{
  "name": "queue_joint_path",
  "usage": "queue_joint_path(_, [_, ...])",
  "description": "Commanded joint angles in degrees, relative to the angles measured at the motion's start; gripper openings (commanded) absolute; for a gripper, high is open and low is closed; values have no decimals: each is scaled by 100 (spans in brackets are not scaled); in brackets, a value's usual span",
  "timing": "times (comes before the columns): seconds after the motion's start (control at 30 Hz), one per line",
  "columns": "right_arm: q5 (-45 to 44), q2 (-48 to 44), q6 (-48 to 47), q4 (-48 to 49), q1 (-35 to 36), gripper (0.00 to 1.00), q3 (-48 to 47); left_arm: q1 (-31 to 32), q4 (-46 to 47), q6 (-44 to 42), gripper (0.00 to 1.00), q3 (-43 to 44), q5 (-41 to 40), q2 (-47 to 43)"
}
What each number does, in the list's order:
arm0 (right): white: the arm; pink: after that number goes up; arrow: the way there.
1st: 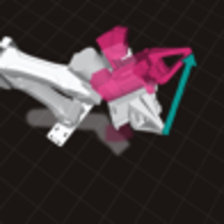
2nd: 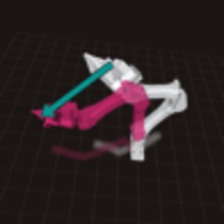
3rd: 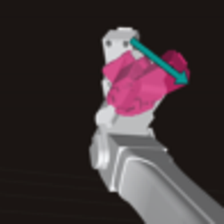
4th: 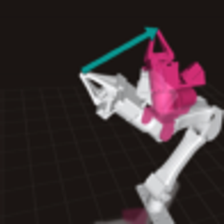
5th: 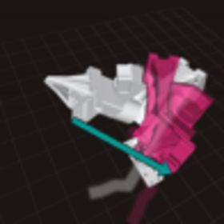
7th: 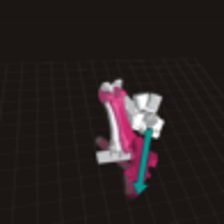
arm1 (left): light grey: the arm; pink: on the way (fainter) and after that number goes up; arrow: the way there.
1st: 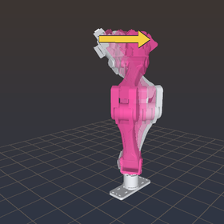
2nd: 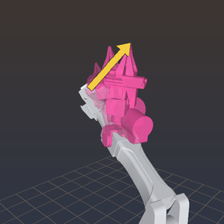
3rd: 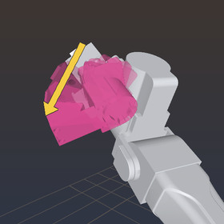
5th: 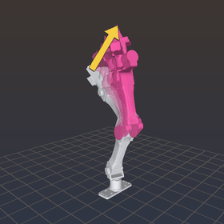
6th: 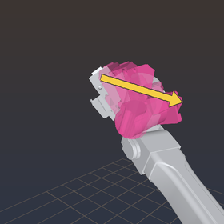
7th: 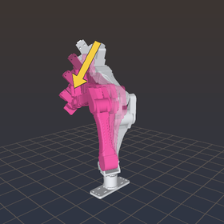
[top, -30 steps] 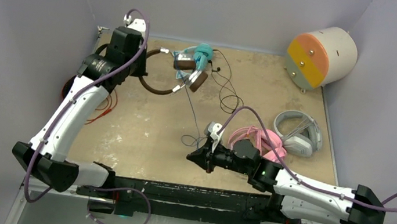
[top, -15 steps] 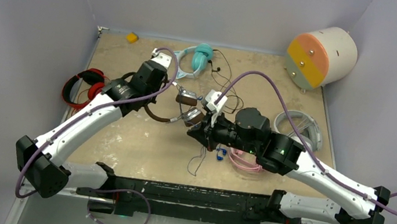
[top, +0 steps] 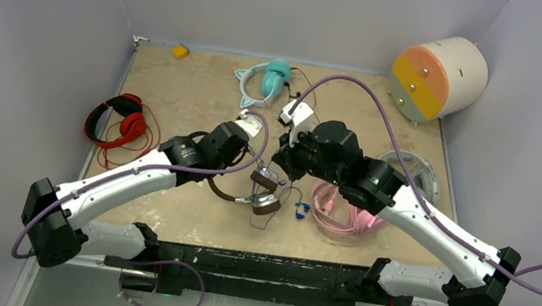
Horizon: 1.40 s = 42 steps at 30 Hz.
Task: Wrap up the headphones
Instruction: Wrap the headphones cable around the headphones.
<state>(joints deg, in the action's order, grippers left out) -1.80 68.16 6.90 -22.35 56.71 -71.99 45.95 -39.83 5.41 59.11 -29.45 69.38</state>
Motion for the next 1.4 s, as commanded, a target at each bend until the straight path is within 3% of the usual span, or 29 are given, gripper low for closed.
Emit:
queue_joint_path(0.0, [510,4,-247,-138,-351,0,-283,473,32,-49,0,45,-123,-259])
queue_joint_path(0.27, [552,249,-430,-477,-622,0,-491,1690,-364,-64,0,77,-175,-283])
queue_joint_path(0.53, [235,359,-449,-936,-736,0,-474,1785,-1246,192,0,355,-1529,-134])
queue_joint_path(0.63, [186,323,-461,-839,-778,0,-367,1785,-1429,276,0,480,-1601,-48])
queue_joint_path(0.83, [503,261,-516,-274,-1048,0,33,1794,-1093,271,0,608,-575,-489])
queue_joint_path(1.07, [1380,442,-158,385,-1663,0,530,1794,-1053,839,0,968,462,-1143])
queue_joint_path(1.37, [1801,137,344,2351,-1760,0,2070,1758,-1209,2401,0,1760,950,-1406])
